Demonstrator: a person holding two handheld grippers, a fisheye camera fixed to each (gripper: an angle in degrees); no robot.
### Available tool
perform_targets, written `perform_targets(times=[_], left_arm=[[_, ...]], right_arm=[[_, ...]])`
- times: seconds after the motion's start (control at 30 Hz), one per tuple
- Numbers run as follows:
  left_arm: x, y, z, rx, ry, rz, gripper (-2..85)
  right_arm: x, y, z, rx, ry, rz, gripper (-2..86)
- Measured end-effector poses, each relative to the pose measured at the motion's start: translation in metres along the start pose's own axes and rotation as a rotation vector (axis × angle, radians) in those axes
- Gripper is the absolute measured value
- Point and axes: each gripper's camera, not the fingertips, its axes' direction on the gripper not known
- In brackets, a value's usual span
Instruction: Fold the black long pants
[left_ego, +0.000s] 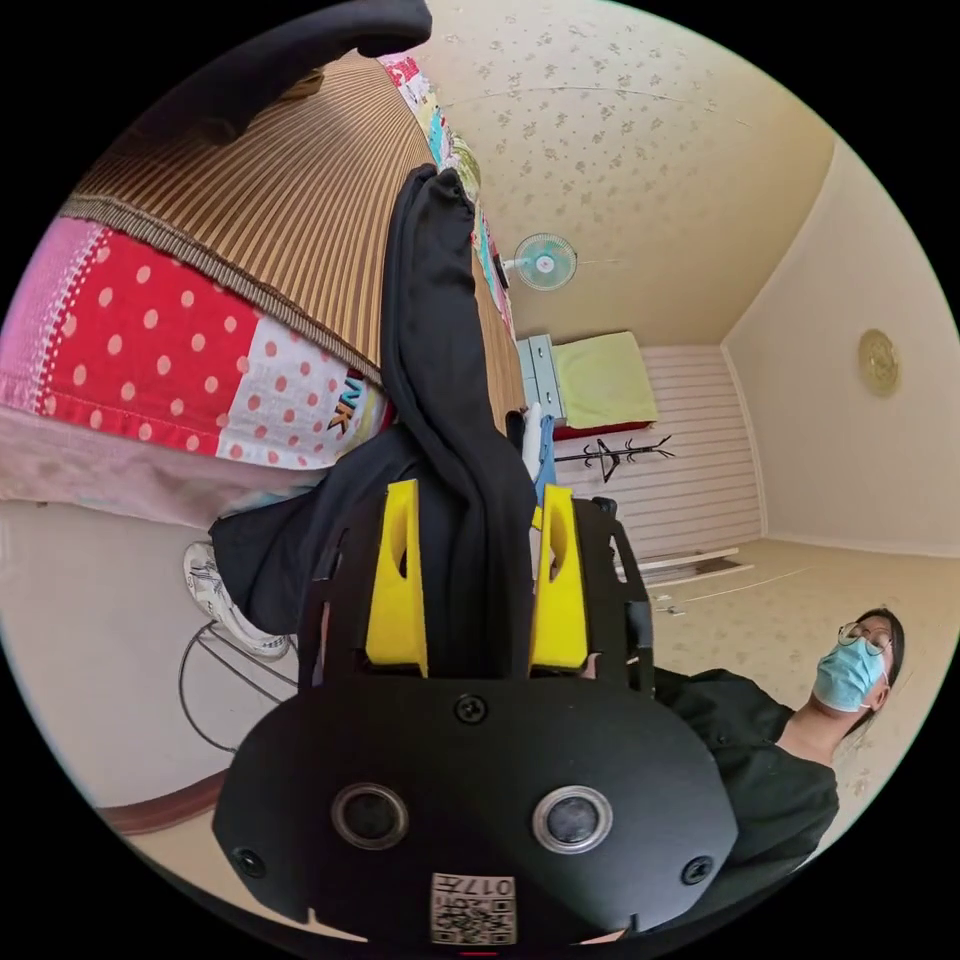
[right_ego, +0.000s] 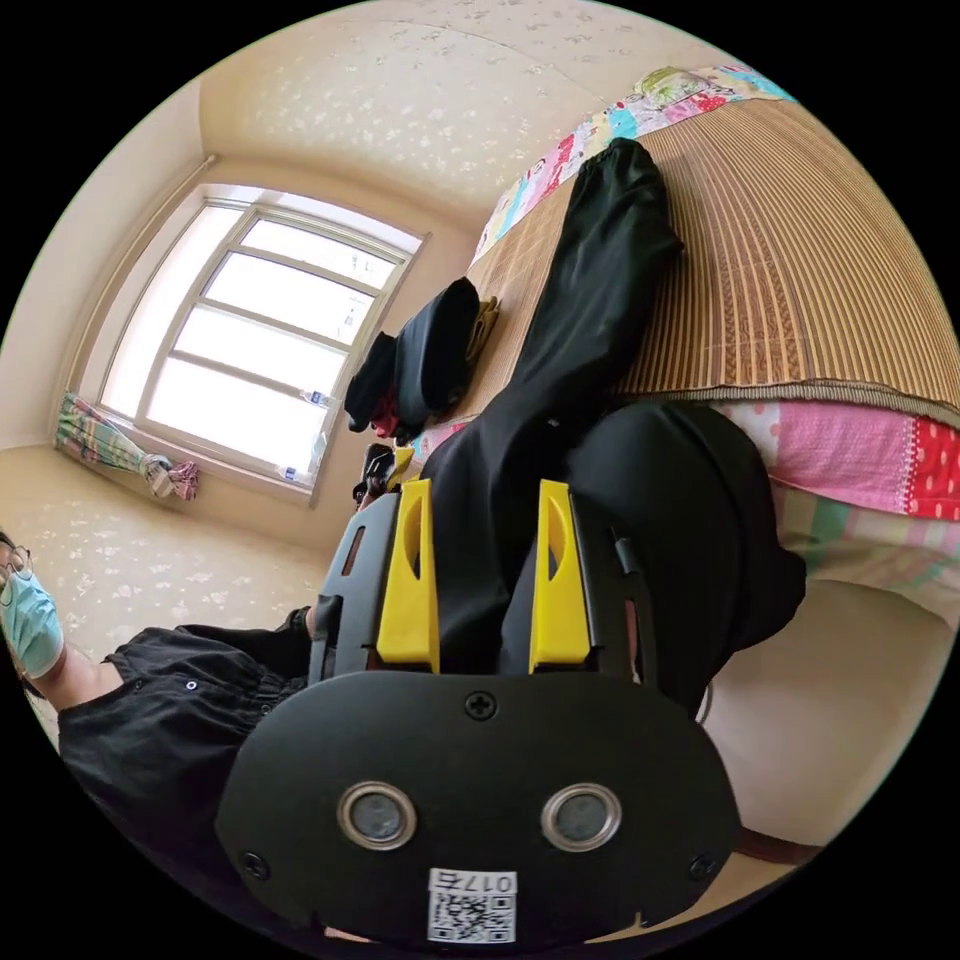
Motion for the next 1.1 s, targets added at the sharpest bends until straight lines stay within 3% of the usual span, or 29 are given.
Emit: perform_targets(times=[0.2,0.33,0.47,0.63,0.73,0.9,1.1], left_arm=[[-0.002,-0.004,0.017,-0.043,0.142,0.011,12.1],[0.001,0.004,0.028,-0.078,0.118,-0.005,8.0],[0.014,0.023,0.019,-0.058,0.113,0.051,5.2],[0.077,0.042,0.001,-0.022,0.219,0.261,4.6],[0.161,0.052,-0.01,-0.021,0.217,0.463,4.3],[0.359,0.113,-0.036,0.034,0.083,0.973,4.1],[0.522,0.197,-0.07,0.158,0.175,1.35,4.1]], right_arm=[[0.002,-0.029,0.037,-0.143,0.102,0.084,14.5],[0.017,-0.034,0.057,-0.224,0.048,0.116,12.5],[0.043,-0.018,0.043,-0.161,-0.078,0.14,5.3],[0.049,0.008,-0.008,0.017,-0.474,0.048,1.5],[0.004,0.01,-0.055,0.098,-0.557,-0.123,0.9],[-0.146,0.027,-0.17,0.214,-0.455,-0.581,0.3],[-0.313,0.07,-0.276,0.307,-0.407,-0.972,0.2]])
